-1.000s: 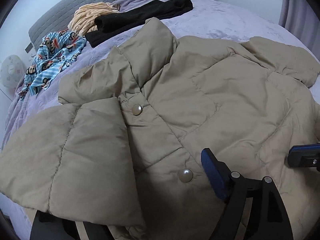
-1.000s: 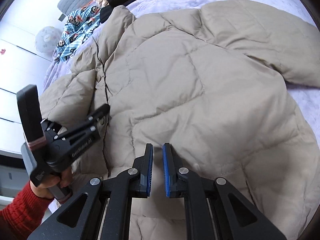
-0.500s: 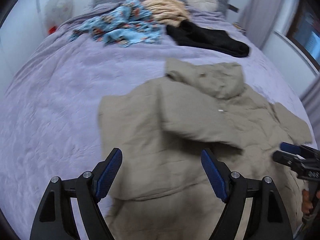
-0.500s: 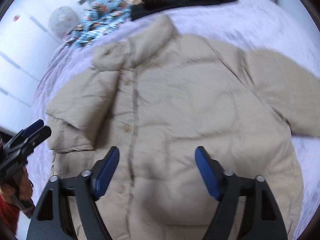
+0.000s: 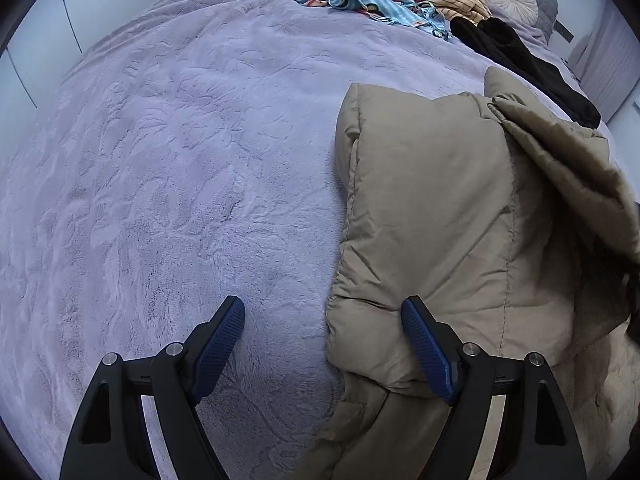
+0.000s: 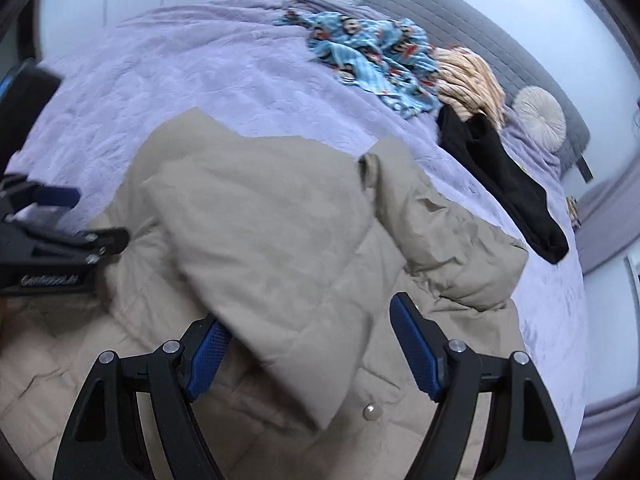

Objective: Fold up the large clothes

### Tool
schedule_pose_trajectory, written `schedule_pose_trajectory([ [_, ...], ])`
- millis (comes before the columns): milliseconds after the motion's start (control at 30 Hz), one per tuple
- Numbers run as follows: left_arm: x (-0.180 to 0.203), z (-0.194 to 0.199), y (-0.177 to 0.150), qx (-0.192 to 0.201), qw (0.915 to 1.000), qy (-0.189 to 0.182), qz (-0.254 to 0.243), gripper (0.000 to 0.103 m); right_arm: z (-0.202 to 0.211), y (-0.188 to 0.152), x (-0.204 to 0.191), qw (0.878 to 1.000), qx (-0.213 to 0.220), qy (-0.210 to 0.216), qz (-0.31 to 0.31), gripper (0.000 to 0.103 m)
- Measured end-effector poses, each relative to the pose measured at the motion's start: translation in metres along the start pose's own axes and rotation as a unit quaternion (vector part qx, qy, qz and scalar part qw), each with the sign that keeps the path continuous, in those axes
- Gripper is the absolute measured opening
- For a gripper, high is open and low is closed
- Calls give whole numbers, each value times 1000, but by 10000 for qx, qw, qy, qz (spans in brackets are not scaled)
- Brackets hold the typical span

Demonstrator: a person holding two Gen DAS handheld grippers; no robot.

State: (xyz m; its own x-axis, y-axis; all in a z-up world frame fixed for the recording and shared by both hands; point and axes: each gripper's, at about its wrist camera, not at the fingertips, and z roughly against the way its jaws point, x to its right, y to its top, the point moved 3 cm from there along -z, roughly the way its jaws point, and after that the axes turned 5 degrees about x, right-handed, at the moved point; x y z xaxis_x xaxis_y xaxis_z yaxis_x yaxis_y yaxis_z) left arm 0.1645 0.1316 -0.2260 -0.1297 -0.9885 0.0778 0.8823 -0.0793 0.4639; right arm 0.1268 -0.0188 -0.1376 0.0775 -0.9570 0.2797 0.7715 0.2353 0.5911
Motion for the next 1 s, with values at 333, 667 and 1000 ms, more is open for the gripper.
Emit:
schedule_pose_trajectory([
  [333, -24, -5, 80, -130, 9855, -1242, 1149, 82, -35, -92, 148, 8900, -864, 1501, -4218, 9],
  [667, 5, -45, 68, 47, 9998, 99, -191, 83, -46, -144, 137, 8585, -950, 1557, -4793, 8],
  [1000, 6, 44, 66, 558, 9979, 4, -333, 64, 35, -148, 195, 8911, -470, 369, -4499, 31],
])
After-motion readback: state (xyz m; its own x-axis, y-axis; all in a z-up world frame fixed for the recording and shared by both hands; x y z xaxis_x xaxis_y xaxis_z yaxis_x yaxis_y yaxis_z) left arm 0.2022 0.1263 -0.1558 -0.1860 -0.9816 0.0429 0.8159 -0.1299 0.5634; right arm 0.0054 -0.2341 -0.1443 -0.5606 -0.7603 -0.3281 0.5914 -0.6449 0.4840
